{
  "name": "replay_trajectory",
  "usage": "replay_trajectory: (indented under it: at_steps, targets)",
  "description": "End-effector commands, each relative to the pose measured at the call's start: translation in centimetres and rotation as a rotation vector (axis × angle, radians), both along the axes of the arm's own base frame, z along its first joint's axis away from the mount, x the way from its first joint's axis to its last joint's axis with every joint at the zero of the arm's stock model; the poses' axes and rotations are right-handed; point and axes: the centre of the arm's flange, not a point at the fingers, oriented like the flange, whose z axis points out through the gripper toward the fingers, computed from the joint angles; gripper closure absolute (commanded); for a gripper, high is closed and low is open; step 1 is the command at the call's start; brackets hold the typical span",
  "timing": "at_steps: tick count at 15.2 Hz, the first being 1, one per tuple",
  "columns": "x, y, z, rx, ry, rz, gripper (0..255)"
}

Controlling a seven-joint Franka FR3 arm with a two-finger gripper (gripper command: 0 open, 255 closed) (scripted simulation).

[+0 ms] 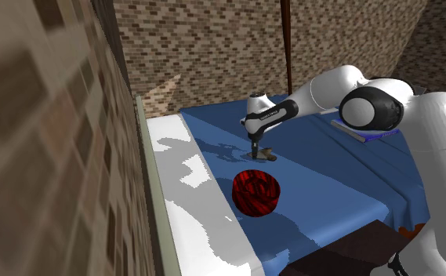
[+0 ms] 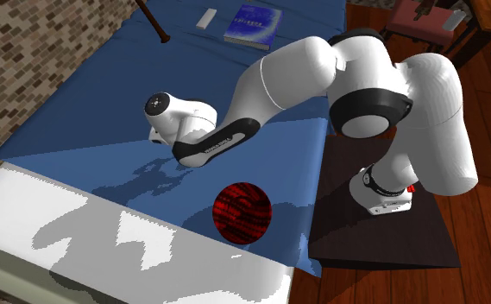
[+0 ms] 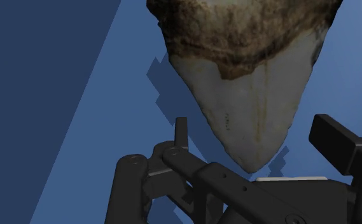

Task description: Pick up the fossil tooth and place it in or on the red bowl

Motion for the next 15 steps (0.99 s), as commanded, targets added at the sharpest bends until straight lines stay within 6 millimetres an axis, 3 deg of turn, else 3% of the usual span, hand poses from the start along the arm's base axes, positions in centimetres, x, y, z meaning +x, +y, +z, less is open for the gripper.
replay_trajectory:
  at_steps: [1,5,6,15]
  targets:
    - [0.01,-0.01,-0.1,0.0,0.0,0.0,0]
    - [0.01,-0.01,-0.1,0.0,0.0,0.0,0]
    - [0.01,-0.01,-0.1,0.0,0.0,0.0,255]
    - [0.01,-0.01,-0.1,0.0,0.0,0.0,255]
